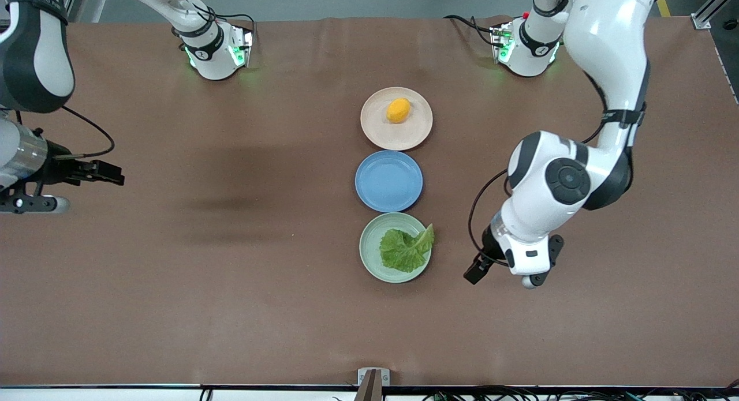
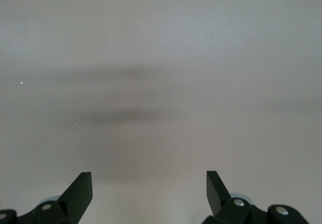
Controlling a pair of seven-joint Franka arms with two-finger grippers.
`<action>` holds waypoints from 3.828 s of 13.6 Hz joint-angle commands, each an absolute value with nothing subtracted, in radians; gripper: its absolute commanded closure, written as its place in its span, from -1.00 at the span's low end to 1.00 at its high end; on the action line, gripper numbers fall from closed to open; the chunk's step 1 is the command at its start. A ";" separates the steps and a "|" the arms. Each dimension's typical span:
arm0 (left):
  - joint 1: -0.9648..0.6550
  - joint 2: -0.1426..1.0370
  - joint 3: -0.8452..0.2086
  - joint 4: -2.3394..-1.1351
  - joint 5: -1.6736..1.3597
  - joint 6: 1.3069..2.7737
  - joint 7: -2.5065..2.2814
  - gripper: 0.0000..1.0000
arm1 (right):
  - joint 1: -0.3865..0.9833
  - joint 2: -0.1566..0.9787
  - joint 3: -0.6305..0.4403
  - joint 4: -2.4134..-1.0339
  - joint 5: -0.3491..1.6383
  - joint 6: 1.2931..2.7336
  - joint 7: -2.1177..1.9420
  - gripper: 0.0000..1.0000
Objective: Pick lemon and lettuce from plates
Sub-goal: 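Reach the left gripper to the lettuce while the right gripper reaches the lemon, then close the left gripper on the lettuce while the right gripper grasps the lemon, then lift the lettuce with the left gripper while the right gripper lifts the lemon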
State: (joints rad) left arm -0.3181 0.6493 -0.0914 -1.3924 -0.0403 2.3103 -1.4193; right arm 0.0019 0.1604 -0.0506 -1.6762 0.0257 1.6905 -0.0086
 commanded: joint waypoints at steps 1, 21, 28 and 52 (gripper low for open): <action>-0.351 0.730 -0.095 -1.344 -0.081 2.454 -1.660 -1.00 | 0.090 0.115 -0.046 -1.698 0.084 1.646 0.179 -1.00; -0.514 0.868 -0.091 -1.423 -0.049 2.530 -1.868 -0.96 | 1.012 0.259 -0.048 -1.845 0.083 2.084 1.430 -1.00; -0.523 0.880 -0.091 -1.434 -0.043 2.520 -1.829 -0.86 | 1.106 0.400 -0.049 -1.853 0.058 2.249 1.591 -1.00; -0.376 0.573 -0.104 -1.498 -0.058 2.169 -1.621 1.00 | 1.247 0.569 -0.051 -1.881 0.055 2.510 1.844 -0.73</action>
